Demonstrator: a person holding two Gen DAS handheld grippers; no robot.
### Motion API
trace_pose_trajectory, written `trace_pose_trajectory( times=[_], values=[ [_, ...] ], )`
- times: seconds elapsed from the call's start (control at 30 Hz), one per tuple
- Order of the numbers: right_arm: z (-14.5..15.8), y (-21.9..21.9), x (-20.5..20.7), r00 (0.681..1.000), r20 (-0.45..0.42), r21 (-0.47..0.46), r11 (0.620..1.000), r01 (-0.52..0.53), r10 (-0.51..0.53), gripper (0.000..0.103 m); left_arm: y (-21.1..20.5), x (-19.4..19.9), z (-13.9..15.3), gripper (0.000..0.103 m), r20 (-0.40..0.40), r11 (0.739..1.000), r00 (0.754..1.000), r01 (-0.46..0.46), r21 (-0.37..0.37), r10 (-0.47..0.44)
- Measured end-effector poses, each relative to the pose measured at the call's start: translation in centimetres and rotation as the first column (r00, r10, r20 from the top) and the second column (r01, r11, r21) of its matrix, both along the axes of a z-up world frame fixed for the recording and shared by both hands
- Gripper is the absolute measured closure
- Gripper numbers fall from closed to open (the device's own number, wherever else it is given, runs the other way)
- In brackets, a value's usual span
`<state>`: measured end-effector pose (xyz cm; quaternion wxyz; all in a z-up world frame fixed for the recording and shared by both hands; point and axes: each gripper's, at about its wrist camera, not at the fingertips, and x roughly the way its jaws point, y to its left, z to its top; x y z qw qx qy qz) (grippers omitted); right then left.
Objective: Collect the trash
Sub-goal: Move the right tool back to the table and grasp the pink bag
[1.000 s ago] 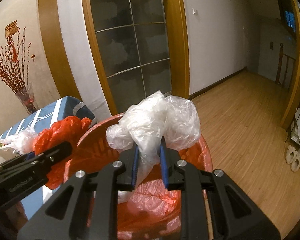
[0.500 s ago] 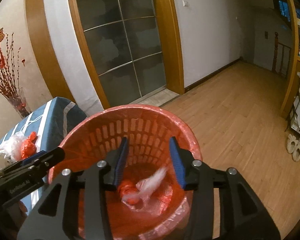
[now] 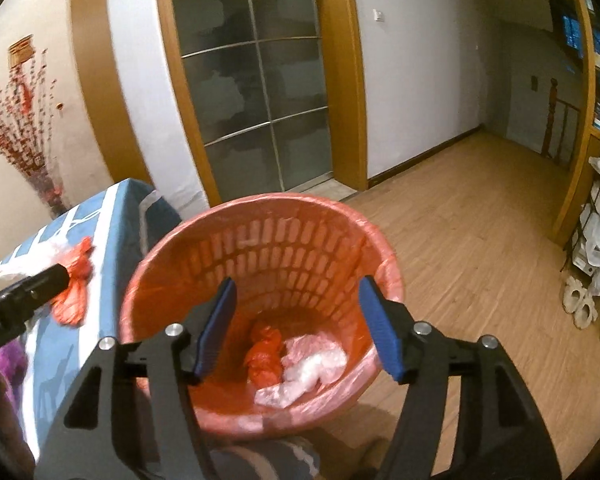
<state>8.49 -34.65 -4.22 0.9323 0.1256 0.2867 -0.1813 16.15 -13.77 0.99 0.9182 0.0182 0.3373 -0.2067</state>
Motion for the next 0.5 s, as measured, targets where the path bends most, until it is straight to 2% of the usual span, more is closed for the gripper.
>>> trace_pose_trajectory(
  times=[0.3, 0.5],
  values=[
    [1.4, 8.4, -1.0, 0.984, 0.014, -0.002, 0.984, -0.178, 0.178, 0.038, 7.7, -2.7, 1.7, 0.019, 0.052, 0.99, 0.988, -0.142, -0.017, 0.143],
    [1.9, 15.5, -0.5, 0.944, 0.005, -0.005, 0.944, -0.329, 0.329, 0.038, 14.5, -3.8, 1.5, 0.017, 0.081, 0.959, 0.956, -0.282, 0.002, 0.281]
  ],
)
